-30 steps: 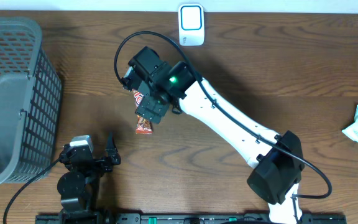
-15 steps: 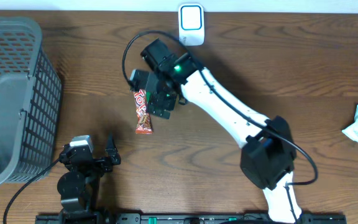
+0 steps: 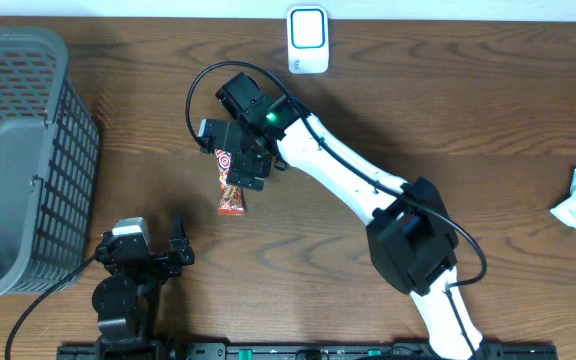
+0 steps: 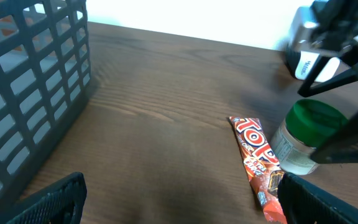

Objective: Scan the item barcode
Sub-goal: 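Lower the right gripper over the jar's green lid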

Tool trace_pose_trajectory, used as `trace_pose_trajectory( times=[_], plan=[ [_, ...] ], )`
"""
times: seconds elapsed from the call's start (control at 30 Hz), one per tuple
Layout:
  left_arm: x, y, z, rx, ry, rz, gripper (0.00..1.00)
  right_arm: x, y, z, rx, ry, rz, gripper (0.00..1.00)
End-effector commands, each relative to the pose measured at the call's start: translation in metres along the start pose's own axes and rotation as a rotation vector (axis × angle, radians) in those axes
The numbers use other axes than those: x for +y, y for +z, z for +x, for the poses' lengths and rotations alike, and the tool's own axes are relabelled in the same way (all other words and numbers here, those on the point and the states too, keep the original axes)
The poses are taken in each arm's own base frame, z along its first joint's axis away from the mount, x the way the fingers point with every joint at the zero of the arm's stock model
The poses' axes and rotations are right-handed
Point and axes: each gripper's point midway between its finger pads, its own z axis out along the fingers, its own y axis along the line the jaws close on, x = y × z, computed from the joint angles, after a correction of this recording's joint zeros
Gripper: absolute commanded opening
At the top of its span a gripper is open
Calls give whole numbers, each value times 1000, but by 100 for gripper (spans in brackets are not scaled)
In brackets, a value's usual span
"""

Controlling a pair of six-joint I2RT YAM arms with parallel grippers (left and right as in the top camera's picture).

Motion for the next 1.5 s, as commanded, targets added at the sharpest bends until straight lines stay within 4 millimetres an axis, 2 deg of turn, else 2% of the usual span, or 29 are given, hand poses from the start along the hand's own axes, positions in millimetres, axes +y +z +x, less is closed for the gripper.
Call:
trace_pose_trajectory(
  times=[0.0,0.2,0.3,0.4,0.47,0.5,0.63,0.77,1.0,1.27,1.4,1.43,1.47],
  plan=[
    [0,2,12,34,16,2,98,-8,11,7,24,-3,20,99],
    [0,2,12,34,16,2,98,-13,19,16,48,8,29,96],
    [0,2,12,34,16,2,98,-16,21,22,60,31,25,85],
    [0,2,12,34,16,2,98,-21,23,28,68,56,26,70],
    [0,2,12,34,16,2,98,-25,23,31,67,86,31,56],
    [0,2,12,34,16,2,98,-26,22,32,68,95,32,53],
    [0,2,12,34,16,2,98,-37,19,42,112,205,97,58],
    [0,2,12,34,16,2,98,-43,4,58,197,325,164,49],
    [0,2,12,34,16,2,98,-26,-13,83,316,533,153,52],
    [0,2,12,34,16,2,98,-13,-18,97,341,1231,256,56],
    [0,2,12,34,16,2,98,-10,-17,94,320,1410,268,81],
    [0,2,12,34,16,2,98,-10,-17,93,317,1412,265,97],
    [0,2,12,34,16,2,98,-10,-17,93,319,1412,265,99]
  ],
)
